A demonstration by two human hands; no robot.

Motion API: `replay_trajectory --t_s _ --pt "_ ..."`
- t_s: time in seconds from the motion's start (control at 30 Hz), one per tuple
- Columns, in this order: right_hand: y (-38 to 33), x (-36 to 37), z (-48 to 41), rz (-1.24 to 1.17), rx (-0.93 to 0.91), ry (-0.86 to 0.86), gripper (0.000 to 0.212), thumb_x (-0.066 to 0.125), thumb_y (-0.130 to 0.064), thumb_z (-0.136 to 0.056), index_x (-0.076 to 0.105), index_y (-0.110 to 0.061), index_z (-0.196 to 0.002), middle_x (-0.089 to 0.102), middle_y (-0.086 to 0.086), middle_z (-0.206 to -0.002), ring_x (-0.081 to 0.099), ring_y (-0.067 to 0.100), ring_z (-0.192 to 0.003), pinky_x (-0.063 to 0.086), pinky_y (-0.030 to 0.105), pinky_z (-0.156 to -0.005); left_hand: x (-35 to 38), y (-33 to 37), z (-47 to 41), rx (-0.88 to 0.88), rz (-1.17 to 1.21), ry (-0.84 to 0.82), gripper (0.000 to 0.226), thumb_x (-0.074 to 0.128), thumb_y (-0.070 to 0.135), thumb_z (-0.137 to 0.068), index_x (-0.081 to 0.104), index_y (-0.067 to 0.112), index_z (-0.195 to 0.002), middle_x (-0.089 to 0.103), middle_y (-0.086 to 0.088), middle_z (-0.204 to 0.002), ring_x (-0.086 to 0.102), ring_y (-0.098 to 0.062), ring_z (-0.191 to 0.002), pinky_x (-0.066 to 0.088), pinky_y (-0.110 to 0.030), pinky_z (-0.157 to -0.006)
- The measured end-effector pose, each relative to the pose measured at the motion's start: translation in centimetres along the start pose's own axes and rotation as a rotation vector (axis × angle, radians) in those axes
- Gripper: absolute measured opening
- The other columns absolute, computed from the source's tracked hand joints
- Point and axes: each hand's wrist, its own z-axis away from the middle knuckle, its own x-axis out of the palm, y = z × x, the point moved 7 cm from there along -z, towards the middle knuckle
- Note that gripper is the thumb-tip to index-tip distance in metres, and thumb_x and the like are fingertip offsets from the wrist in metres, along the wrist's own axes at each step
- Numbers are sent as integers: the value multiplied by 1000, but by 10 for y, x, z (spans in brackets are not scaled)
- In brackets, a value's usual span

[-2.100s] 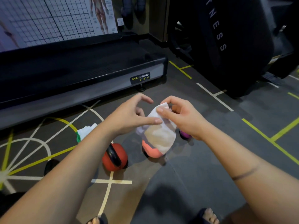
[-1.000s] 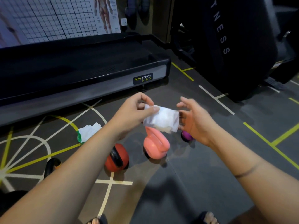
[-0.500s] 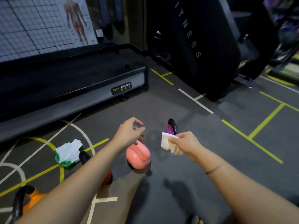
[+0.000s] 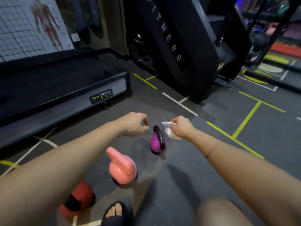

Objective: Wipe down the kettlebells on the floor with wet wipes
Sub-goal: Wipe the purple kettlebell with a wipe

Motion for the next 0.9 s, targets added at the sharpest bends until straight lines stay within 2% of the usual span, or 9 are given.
replay_trajectory --t_s 0.17,0.27,0.33,0.4,0.53,0.63,0.73,0.83,0.9 --pt "-2 48 -29 36 -38 -77 26 44 -14 -96 69 -10 -89 71 11 -88 59 29 -85 40 30 -64 30 -43 -17 -39 32 -44 17 57 30 -99 64 21 -112 72 1 -105 60 -15 -87 48 -27 -81" --pt "20 69 -41 -114 -14 -9 27 48 -15 -95 75 -14 -92 73 10 -88 62 27 -87 43 29 -64 56 -62 -47 -92 124 -47 17 55 26 -99 64 19 -112 76 -3 -97 69 -17 -88 51 -25 -69" --pt "40 80 -49 -218 24 67 26 50 -15 -95 76 -20 -92 73 6 -90 63 24 -89 44 28 -70 78 -69 -72 -110 167 -22 19 55 26 -99 65 19 -114 75 -4 -104 70 -22 -97 51 -27 -75" --pt "56 92 -64 -285 51 91 28 50 -14 -93 74 -27 -89 73 1 -88 65 22 -89 46 28 -71 105 -75 -94 -132 227 -6 21 54 26 -99 64 19 -116 73 -3 -107 69 -22 -98 52 -28 -82" --pt "73 117 -99 -407 84 156 27 52 -16 -92 77 -25 -95 76 1 -89 68 23 -93 55 34 -81 148 -86 -134 -111 201 -25 26 54 26 -99 60 22 -123 72 -2 -110 66 -24 -101 53 -35 -91" --pt "82 118 -119 -553 91 350 22 55 -15 -93 73 -27 -90 73 -3 -83 67 20 -87 53 33 -81 153 -99 -164 -96 202 25 30 52 23 -100 57 18 -129 70 -3 -116 63 -26 -109 49 -34 -94" --pt "107 111 -127 -617 108 529 21 55 -22 -92 74 -26 -100 74 -7 -88 69 18 -90 56 37 -84 165 -110 -187 -5 69 -21 37 50 23 -101 48 20 -137 61 -6 -132 56 -29 -125 45 -42 -104" --pt "145 119 -123 -696 256 579 25 52 -26 -90 74 -28 -102 74 -9 -90 70 19 -92 59 42 -84 174 -110 -212 86 8 -33 46 52 21 -99 44 27 -144 54 -5 -140 53 -30 -129 44 -44 -107" --pt "162 127 -117 -695 312 545 26 51 -19 -92 74 -27 -102 75 -7 -88 71 19 -88 57 31 -76 180 -99 -225 155 21 -28 54 57 22 -98 42 30 -150 47 -1 -150 49 -26 -136 42 -41 -110"
